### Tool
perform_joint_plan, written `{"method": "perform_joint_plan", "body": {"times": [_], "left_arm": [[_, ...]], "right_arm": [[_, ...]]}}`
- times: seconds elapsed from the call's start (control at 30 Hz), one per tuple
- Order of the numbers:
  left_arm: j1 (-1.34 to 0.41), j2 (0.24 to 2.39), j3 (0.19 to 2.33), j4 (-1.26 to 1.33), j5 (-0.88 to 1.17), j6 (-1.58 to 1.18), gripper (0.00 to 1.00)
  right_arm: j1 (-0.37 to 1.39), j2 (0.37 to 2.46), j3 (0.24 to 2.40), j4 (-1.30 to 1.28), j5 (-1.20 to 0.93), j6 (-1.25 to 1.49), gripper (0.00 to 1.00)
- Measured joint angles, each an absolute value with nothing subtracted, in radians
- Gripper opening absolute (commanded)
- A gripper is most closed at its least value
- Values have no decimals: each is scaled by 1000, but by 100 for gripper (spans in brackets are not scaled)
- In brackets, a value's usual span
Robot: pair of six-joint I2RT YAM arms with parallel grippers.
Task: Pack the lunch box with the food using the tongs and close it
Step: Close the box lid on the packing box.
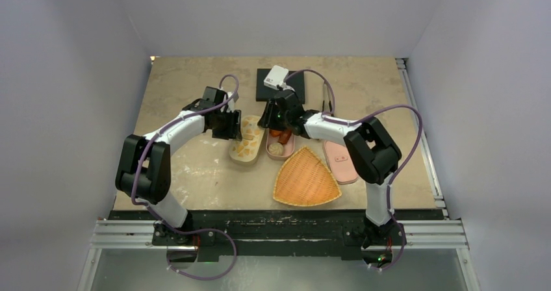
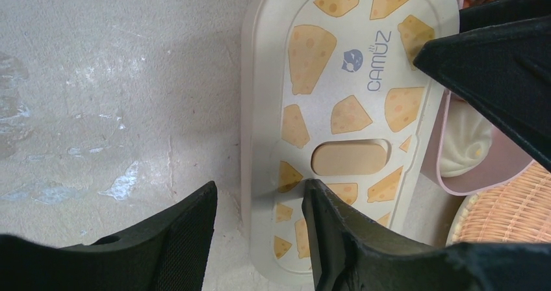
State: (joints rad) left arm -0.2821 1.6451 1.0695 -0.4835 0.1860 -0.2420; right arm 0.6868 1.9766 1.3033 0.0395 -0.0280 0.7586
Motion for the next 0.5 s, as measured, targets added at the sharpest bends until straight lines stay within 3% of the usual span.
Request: {"method": "perform_joint_plan", "body": {"times": [0.5], "left_arm": [[-282,1676,1205,-506,175,-247,61]], "right_arm": [[689,2003,1295,68,18,773,41]]}}
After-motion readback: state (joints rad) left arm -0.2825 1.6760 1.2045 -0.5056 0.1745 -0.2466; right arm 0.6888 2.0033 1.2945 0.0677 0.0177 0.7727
